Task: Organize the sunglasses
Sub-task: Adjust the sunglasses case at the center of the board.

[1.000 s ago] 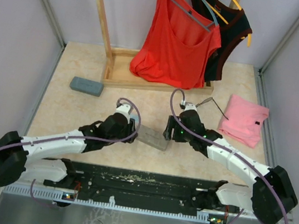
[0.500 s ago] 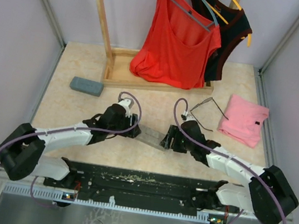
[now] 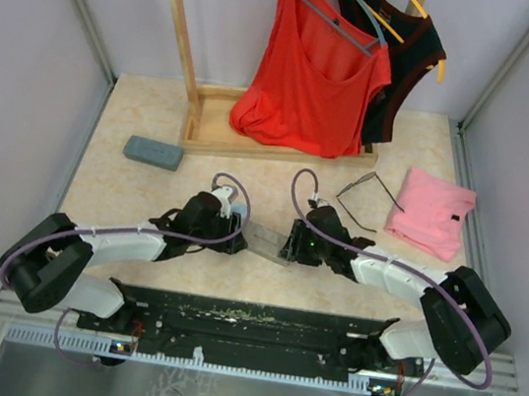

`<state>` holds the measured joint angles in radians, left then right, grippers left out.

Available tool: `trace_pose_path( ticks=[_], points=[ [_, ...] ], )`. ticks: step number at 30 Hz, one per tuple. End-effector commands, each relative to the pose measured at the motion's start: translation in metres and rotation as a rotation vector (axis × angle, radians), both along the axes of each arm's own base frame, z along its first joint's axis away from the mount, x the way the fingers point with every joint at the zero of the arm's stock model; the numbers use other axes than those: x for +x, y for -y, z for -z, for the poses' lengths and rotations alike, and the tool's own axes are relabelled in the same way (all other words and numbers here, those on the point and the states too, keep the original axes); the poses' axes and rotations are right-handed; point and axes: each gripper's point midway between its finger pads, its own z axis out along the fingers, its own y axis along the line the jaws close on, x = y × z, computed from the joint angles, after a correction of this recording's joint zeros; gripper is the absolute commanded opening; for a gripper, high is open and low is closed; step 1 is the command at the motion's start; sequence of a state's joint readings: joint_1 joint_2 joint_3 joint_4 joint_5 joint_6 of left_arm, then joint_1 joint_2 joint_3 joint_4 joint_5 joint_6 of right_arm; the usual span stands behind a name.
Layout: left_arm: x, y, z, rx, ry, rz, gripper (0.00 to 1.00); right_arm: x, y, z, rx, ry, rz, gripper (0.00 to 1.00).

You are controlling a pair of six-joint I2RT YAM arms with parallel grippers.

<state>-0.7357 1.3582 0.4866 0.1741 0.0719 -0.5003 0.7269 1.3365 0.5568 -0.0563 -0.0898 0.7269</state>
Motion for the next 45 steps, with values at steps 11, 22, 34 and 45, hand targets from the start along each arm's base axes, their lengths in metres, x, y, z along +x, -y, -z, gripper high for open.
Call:
trace_pose_path(
  ticks=[11, 22, 34, 45],
  points=[
    [-0.005, 0.014, 0.013, -0.006, -0.037, 0.036, 0.40, 0.004, 0.015, 0.030, -0.262, 0.028, 0.004, 0.28],
    [0.011, 0.026, -0.003, -0.007, -0.001, 0.047, 0.41, 0.091, 0.014, -0.001, -0.251, 0.163, 0.043, 0.45],
    [0.014, 0.022, -0.023, -0.014, 0.046, 0.035, 0.50, 0.160, -0.003, -0.090, -0.237, 0.425, 0.030, 0.63],
    [0.055, -0.012, -0.080, 0.028, 0.241, -0.122, 0.55, 0.077, 0.026, -0.066, -0.139, 0.299, 0.100, 0.43]
  ],
)
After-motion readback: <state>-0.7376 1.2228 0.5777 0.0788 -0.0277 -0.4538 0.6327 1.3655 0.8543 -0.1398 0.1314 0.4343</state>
